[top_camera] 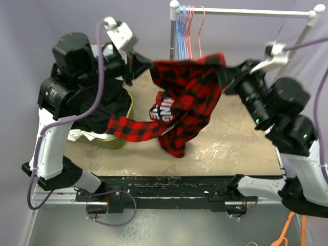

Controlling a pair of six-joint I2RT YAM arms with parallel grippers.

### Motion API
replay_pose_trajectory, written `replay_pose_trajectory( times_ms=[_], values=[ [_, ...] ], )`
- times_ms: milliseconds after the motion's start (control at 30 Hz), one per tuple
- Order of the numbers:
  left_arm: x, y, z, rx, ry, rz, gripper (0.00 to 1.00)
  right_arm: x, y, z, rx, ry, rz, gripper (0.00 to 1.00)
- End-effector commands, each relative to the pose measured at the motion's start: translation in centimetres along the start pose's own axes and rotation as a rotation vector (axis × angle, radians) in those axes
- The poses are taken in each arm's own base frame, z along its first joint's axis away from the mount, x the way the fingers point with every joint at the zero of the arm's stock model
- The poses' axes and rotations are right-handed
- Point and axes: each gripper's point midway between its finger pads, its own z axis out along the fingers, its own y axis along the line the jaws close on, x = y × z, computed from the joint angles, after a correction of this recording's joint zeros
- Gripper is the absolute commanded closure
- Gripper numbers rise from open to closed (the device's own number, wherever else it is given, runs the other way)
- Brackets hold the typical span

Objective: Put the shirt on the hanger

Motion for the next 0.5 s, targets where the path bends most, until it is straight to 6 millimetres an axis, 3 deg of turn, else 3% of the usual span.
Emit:
replay_pose_trajectory(
  times_ms=[0, 67, 133, 167, 200, 233, 367, 467],
  values=[
    [-8.8, 2.9, -1.9, -0.182, -0.272, 0.012, 1.00, -3.9, 2.4, 2.4, -0.035, -0.051, -0.166, 1.00],
    [-9.8, 4.2, -2.4, -0.254, -0.306, 0.018, 1.00, -4.1, 3.6, 3.3, -0.066, -0.056, -0.168, 1.00],
    [-8.3, 5.9, -2.2, -0.344, -0.263, 0.004, 1.00, -2.1, 4.1, 4.5, -0.073, -0.013, -0.173, 1.00],
    [-6.3, 6.8, -1.8, -0.391, -0.209, -0.010, 1.00, -0.3, 4.1, 5.0, -0.073, 0.022, -0.170, 1.00],
    [-2.4, 7.8, -0.7, -0.433, -0.107, -0.028, 1.00, 1.6, 4.0, 5.3, -0.082, 0.054, -0.165, 1.00],
    [0.1, 8.1, -0.3, -0.452, -0.047, -0.035, 1.00, 3.4, 3.9, 5.0, -0.103, 0.076, -0.145, 1.00],
    [11.8, 6.9, -0.5, -0.444, 0.201, -0.085, 1.00, 13.0, 3.1, 3.7, -0.194, 0.207, -0.028, 1.00],
    [16.7, 5.5, -2.6, -0.425, 0.289, -0.112, 1.00, 20.5, 2.1, 2.0, -0.234, 0.354, 0.042, 1.00]
  ],
)
